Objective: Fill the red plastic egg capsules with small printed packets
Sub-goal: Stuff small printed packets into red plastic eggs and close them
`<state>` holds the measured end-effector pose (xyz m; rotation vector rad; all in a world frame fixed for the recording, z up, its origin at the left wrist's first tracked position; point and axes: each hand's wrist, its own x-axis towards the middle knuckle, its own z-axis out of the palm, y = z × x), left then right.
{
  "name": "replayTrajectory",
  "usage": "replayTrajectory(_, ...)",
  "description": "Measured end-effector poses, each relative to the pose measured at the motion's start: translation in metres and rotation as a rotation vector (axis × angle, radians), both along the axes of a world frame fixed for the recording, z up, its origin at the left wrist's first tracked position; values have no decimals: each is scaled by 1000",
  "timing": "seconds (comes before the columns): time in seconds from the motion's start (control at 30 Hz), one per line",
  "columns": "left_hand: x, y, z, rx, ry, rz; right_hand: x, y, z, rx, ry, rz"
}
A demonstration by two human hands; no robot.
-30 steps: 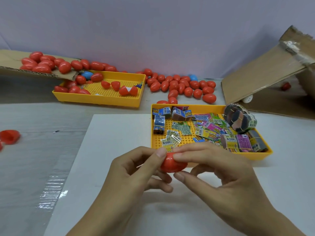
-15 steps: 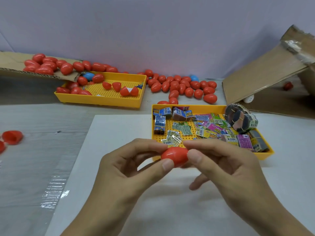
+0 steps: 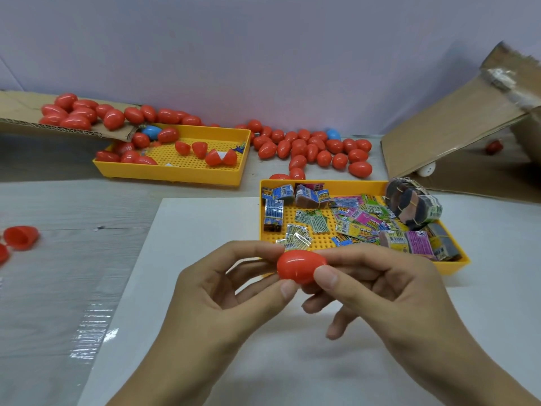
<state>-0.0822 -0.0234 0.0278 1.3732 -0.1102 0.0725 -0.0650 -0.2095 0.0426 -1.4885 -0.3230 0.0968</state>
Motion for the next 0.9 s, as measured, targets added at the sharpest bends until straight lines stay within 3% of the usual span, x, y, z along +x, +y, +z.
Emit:
replayTrajectory(0.13, 2, 0, 4, -18, 108, -4, 0, -1, -5, -62, -68, -12)
replayTrajectory(0.3, 3, -1, 6, -62, 188, 6, -1, -3, -9, -316, -358, -62)
replayTrajectory(0.4, 3, 0, 3, -32, 194, 5, 0, -2, -11, -366, -478, -54)
replayTrajectory(0.5, 3, 2, 1, -40, 169, -8, 0, -3, -11, -328, -414, -40)
replayTrajectory(0.7, 1, 2, -1, 1, 20, 5, 1, -2, -4, -109, -53, -33)
replayTrajectory(0.9, -1, -2, -2, -11, -54, -23, 2, -1, -4, -64, -65, -9)
